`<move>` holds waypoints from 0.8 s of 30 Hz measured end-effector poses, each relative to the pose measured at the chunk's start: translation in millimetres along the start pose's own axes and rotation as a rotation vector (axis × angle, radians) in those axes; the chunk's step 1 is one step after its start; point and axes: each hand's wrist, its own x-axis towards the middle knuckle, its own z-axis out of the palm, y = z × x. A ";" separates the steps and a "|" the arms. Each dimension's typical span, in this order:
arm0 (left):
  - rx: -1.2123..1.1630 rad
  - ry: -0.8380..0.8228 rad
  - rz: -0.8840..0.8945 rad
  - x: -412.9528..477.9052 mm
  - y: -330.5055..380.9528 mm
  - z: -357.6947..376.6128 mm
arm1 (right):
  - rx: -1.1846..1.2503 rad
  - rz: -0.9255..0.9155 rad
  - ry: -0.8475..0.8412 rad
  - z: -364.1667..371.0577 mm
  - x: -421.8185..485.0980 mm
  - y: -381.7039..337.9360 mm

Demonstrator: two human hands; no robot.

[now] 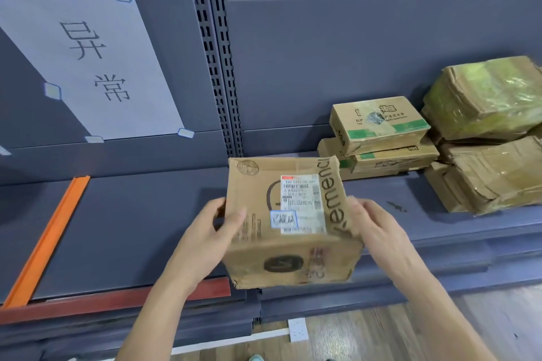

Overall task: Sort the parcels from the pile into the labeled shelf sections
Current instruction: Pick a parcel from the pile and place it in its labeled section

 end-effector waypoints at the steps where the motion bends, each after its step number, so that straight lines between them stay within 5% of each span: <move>1: 0.031 -0.008 -0.001 1.7 0.0 2.0 | -0.035 0.000 -0.018 1.4 2.2 -0.3; 24: 0.027 0.048 0.040 15.3 -23.5 25.4 | -0.211 0.023 -0.053 29.7 19.0 8.9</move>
